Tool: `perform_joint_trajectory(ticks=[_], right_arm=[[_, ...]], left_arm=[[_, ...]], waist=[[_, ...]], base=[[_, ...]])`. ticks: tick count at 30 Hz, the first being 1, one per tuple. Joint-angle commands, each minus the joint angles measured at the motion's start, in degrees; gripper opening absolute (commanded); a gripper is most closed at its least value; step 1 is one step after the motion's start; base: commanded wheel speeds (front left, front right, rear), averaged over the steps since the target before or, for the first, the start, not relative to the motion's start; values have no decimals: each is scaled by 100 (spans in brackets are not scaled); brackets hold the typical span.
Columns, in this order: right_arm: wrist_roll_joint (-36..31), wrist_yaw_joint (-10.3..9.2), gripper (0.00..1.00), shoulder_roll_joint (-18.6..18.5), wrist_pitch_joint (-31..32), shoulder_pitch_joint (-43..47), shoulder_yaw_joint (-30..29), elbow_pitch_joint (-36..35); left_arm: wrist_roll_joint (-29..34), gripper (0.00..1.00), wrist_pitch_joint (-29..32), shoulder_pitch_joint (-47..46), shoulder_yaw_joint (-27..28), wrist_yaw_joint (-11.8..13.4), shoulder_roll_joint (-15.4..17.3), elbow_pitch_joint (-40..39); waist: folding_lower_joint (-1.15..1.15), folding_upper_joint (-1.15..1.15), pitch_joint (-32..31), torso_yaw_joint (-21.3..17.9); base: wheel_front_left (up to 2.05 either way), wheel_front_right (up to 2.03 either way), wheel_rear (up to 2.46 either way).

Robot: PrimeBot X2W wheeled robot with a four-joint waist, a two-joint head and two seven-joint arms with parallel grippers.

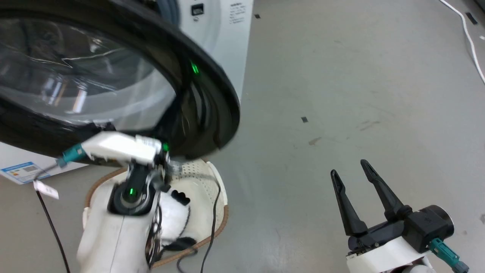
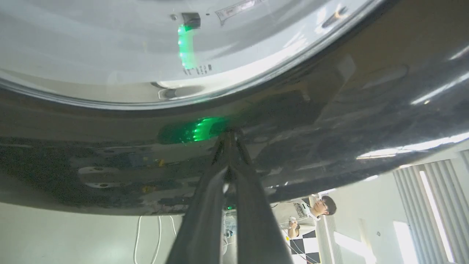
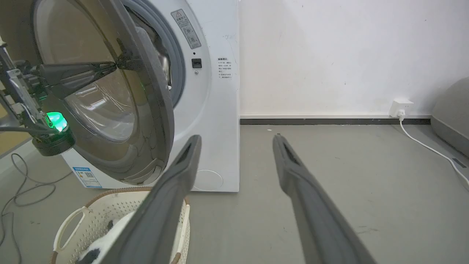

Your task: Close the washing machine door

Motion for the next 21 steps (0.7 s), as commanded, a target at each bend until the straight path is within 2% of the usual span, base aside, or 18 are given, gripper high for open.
perform_joint_trajectory(ticks=[1, 7, 13, 16, 21], right_arm=[[42, -4, 100, 19, -26, -89, 25, -15], [91, -4, 100, 19, -26, -82, 46, -1], [34, -4, 100, 19, -26, -28, 27, 24], [-5, -4, 100, 19, -26, 45, -44, 30], [-96, -4, 100, 19, -26, 218, -140, 27]], left_arm=[[108, 0, -246, -258, -38, -28, 4, 95], [267, 0, -655, -553, -230, -30, 20, 282], [478, 0, -607, 109, -744, -31, 264, -34], [813, 0, -545, 700, -1263, -31, 608, -436], [2467, 0, -1390, 1504, -2274, -31, 1599, -589]], waist=[[0, 0, 66, -75], [0, 0, -9, -32], [0, 0, -343, 198], [0, 0, -559, 390], [0, 0, -879, 789]], base=[[0, 0, 0], [0, 0, 0], [0, 0, 0], [0, 0, 0], [0, 0, 0]])
